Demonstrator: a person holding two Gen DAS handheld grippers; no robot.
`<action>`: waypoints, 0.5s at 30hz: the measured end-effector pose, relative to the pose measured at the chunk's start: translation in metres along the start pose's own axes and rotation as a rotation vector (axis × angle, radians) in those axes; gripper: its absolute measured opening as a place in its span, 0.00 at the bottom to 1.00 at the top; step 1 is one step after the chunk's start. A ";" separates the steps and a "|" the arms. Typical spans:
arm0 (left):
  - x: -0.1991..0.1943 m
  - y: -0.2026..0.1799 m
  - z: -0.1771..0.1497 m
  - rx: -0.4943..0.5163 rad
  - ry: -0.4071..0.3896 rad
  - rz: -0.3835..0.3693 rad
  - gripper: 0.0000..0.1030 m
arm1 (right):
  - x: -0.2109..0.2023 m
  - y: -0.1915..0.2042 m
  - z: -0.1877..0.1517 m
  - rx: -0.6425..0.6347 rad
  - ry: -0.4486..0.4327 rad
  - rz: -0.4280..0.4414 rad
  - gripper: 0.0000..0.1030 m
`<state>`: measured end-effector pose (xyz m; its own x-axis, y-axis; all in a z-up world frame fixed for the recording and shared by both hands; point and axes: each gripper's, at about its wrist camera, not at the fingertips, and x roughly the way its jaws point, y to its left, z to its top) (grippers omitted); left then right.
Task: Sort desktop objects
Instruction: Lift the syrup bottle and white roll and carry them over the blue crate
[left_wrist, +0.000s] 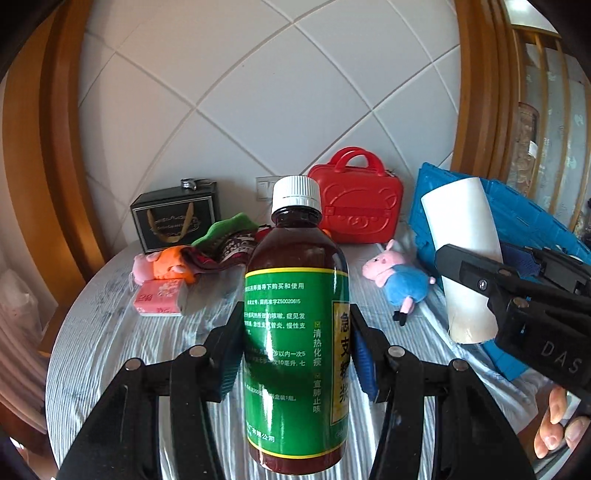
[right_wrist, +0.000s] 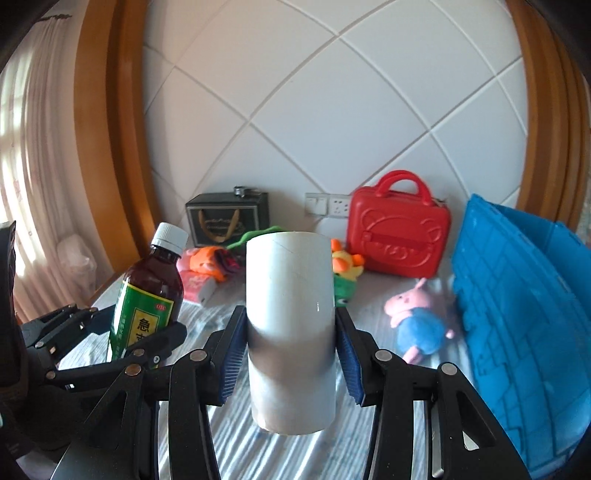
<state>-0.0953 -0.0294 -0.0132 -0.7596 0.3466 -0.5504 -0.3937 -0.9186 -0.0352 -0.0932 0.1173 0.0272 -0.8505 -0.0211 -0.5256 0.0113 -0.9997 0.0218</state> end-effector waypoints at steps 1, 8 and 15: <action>-0.001 -0.008 0.002 0.009 -0.006 -0.017 0.49 | -0.009 -0.007 0.001 0.017 -0.006 -0.014 0.44; -0.011 -0.074 0.014 0.082 -0.046 -0.121 0.49 | -0.068 -0.062 -0.002 0.101 -0.078 -0.141 0.44; -0.011 -0.169 0.028 0.129 -0.096 -0.165 0.49 | -0.114 -0.148 -0.007 0.157 -0.148 -0.206 0.44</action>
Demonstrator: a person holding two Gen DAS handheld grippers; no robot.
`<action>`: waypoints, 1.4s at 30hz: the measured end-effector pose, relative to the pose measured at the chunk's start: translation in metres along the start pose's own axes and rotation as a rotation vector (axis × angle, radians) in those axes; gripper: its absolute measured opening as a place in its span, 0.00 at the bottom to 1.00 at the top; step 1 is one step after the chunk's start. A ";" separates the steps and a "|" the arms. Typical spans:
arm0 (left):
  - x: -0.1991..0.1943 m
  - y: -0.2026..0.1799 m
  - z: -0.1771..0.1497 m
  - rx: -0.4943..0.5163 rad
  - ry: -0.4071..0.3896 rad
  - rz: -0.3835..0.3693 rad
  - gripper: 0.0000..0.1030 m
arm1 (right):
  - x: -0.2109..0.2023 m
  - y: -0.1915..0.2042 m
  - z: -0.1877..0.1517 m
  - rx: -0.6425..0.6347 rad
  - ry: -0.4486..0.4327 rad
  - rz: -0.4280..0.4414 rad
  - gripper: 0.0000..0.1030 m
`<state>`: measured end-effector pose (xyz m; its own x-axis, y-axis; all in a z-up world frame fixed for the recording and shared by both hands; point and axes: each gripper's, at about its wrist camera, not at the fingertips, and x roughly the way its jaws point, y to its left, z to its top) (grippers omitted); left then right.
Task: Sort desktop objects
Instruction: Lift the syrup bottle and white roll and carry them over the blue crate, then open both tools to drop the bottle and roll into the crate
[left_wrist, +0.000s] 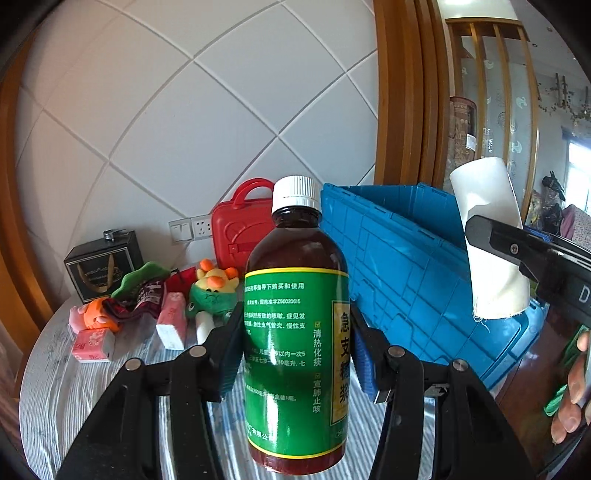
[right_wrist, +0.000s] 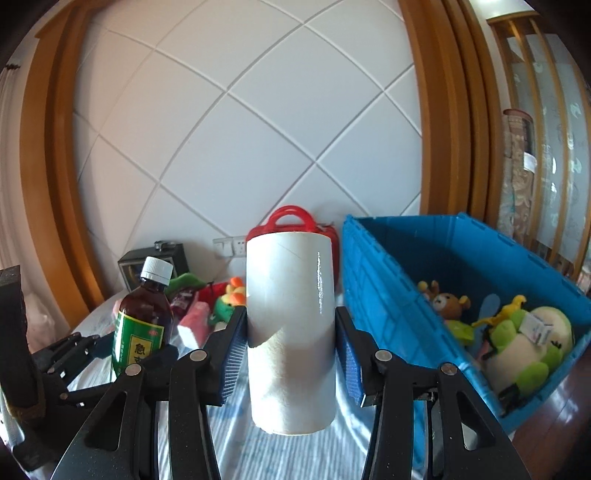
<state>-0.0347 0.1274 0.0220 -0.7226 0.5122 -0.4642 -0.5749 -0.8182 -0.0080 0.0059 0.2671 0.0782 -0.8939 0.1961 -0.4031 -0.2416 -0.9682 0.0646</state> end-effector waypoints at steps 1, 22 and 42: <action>0.004 -0.017 0.005 0.011 -0.011 -0.002 0.49 | -0.003 -0.017 0.003 0.004 -0.012 -0.003 0.44; 0.108 -0.320 0.063 0.126 0.075 -0.021 0.49 | -0.004 -0.317 0.008 0.044 0.021 -0.012 0.44; 0.094 -0.309 0.059 0.052 0.050 0.053 0.75 | -0.003 -0.353 -0.008 0.040 0.038 -0.111 1.00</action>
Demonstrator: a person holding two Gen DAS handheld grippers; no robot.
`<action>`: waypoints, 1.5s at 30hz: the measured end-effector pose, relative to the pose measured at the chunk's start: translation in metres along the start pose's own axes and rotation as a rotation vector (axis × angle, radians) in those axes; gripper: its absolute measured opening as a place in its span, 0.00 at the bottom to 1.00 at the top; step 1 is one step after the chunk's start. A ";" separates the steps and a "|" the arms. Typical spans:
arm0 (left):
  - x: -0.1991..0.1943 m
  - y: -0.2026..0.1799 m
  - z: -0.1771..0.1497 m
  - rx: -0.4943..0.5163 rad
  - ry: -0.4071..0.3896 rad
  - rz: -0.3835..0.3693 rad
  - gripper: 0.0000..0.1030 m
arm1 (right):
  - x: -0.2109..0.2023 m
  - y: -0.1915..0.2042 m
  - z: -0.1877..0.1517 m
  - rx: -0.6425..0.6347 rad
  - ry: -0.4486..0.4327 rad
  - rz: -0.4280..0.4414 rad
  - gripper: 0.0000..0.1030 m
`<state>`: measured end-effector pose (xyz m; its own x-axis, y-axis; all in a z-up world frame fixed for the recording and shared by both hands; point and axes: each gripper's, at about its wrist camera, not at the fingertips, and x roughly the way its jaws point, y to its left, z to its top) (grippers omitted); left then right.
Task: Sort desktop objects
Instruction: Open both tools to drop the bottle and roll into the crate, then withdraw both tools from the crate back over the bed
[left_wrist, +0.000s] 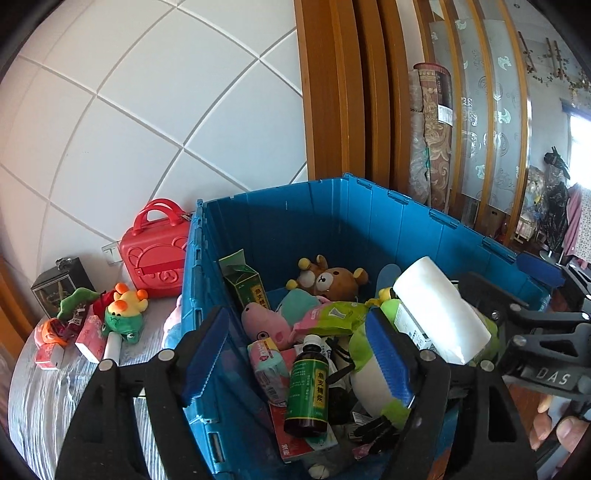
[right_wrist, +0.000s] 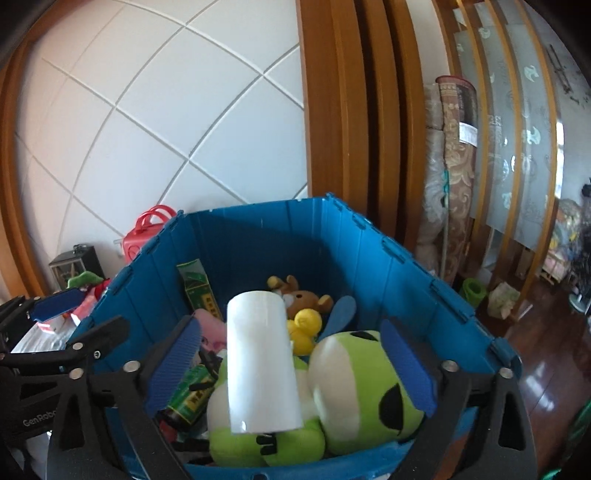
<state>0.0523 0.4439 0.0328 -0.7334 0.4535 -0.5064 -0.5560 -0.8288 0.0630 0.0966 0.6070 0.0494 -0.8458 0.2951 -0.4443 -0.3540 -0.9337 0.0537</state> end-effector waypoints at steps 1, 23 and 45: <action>-0.003 0.002 -0.001 -0.002 -0.004 0.006 0.75 | -0.004 -0.002 0.000 0.005 -0.006 -0.008 1.00; -0.053 0.183 -0.052 -0.251 -0.014 0.295 0.75 | -0.027 0.094 0.010 -0.059 -0.102 0.226 1.00; 0.007 0.479 -0.137 -0.295 0.198 0.255 0.75 | 0.050 0.377 -0.008 -0.159 0.077 0.202 1.00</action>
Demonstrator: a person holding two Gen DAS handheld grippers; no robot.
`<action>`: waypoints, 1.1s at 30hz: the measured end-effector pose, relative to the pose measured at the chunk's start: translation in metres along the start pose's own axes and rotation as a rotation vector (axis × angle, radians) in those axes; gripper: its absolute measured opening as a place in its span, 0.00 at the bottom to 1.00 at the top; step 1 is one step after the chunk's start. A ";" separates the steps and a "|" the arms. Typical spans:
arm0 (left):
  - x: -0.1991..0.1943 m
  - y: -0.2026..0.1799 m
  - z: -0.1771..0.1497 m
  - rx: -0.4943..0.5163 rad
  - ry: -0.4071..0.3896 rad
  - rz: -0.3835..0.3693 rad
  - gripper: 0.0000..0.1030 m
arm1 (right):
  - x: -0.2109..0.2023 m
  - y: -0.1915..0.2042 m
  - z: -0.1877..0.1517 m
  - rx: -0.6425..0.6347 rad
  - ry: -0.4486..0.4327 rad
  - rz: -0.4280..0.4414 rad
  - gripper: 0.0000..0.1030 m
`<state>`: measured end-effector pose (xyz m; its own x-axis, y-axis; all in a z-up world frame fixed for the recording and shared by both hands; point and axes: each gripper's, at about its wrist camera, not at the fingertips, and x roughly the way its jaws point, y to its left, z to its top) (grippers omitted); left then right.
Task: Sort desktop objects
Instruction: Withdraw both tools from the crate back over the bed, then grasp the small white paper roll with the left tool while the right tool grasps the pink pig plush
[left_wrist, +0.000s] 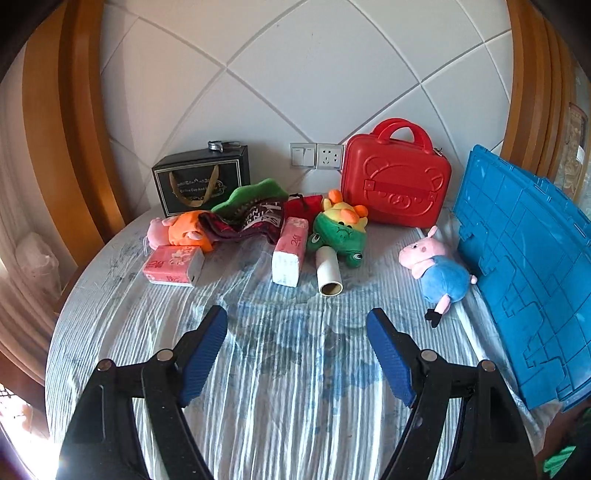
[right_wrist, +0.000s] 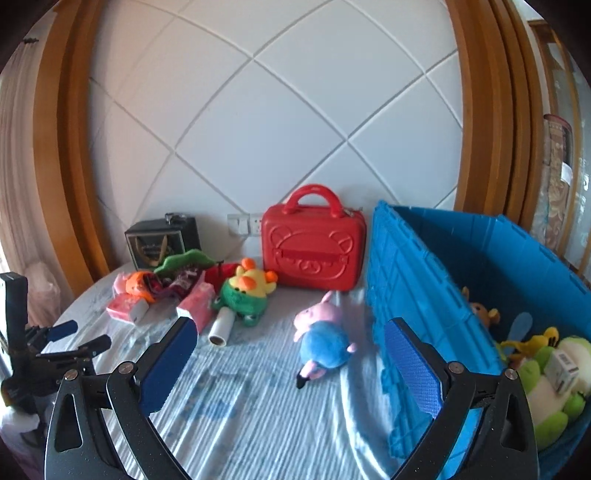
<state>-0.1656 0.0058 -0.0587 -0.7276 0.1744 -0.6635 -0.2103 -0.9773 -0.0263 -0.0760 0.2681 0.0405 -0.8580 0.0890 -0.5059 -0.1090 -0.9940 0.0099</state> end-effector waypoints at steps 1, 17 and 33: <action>0.008 0.003 0.002 0.000 0.007 -0.010 0.75 | 0.010 0.004 0.000 -0.001 0.024 0.000 1.00; 0.201 -0.032 0.050 0.062 0.237 -0.033 0.75 | 0.221 -0.031 -0.003 -0.017 0.338 -0.059 1.00; 0.364 -0.068 0.037 0.100 0.493 -0.048 0.75 | 0.351 -0.075 -0.054 0.021 0.574 -0.088 1.00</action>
<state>-0.4404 0.1403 -0.2709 -0.3254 0.1177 -0.9382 -0.3152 -0.9490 -0.0098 -0.3421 0.3705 -0.1844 -0.4359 0.1163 -0.8924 -0.1823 -0.9825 -0.0390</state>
